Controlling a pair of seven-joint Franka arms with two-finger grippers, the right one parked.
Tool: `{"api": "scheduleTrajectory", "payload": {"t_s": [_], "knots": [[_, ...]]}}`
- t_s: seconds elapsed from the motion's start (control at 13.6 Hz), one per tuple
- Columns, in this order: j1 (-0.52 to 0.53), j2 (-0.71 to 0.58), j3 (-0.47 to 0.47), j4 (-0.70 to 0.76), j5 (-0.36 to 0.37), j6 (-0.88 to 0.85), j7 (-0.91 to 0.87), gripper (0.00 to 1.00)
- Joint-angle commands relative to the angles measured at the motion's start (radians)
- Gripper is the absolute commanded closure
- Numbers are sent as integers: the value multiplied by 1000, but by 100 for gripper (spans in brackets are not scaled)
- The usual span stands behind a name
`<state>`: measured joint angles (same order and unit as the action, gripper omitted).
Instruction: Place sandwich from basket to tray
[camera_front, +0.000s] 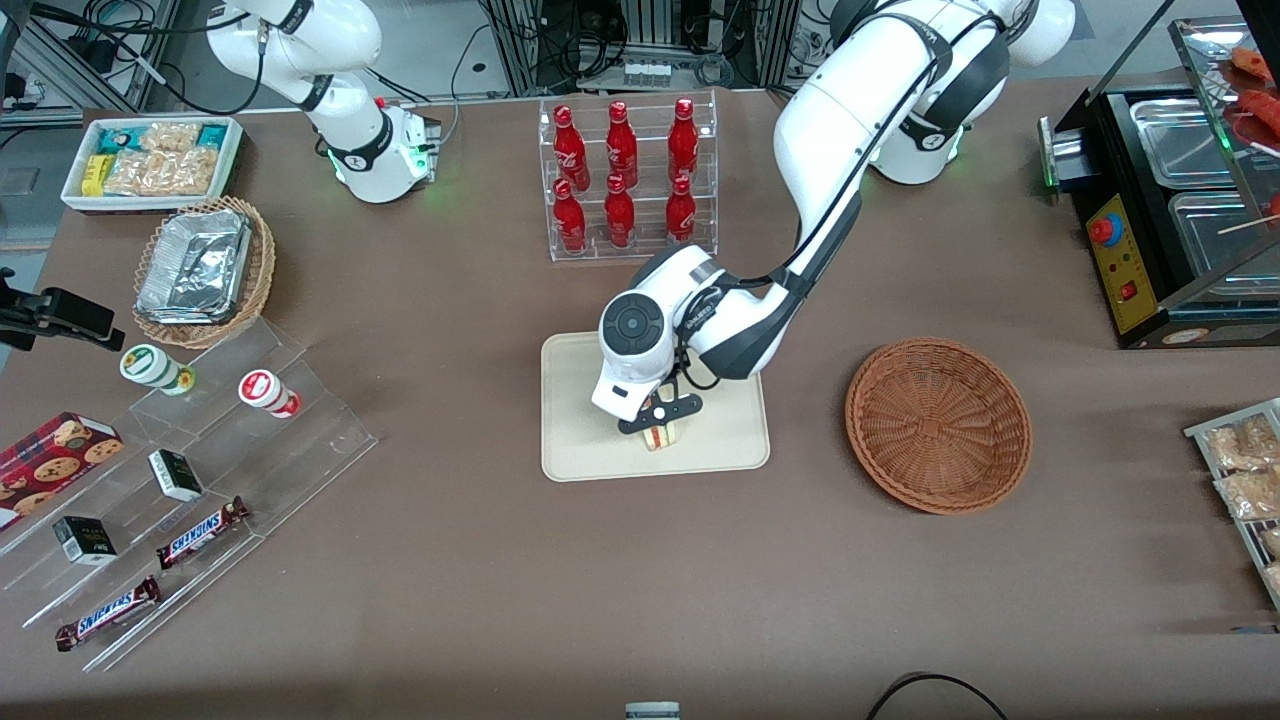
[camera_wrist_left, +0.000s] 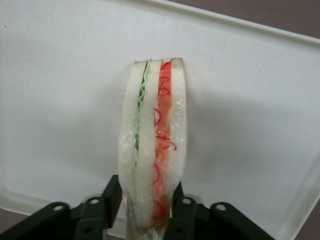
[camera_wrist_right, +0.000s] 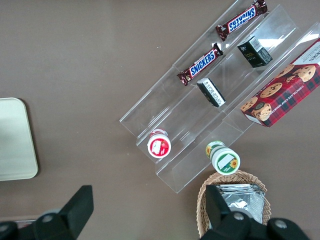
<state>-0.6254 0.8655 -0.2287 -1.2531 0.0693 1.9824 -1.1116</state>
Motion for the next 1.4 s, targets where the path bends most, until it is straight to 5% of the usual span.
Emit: {"api": "scheduleTrajectory", "payload": {"t_s": [0.0, 0.52, 0.74, 1.33], "knots": [[-13, -20, 12, 40, 17, -31, -25, 0], [78, -201, 12, 41, 15, -167, 109, 0], [197, -284, 11, 23, 1, -230, 180, 0], [458, -499, 9, -239, -25, -254, 588, 0]]}}
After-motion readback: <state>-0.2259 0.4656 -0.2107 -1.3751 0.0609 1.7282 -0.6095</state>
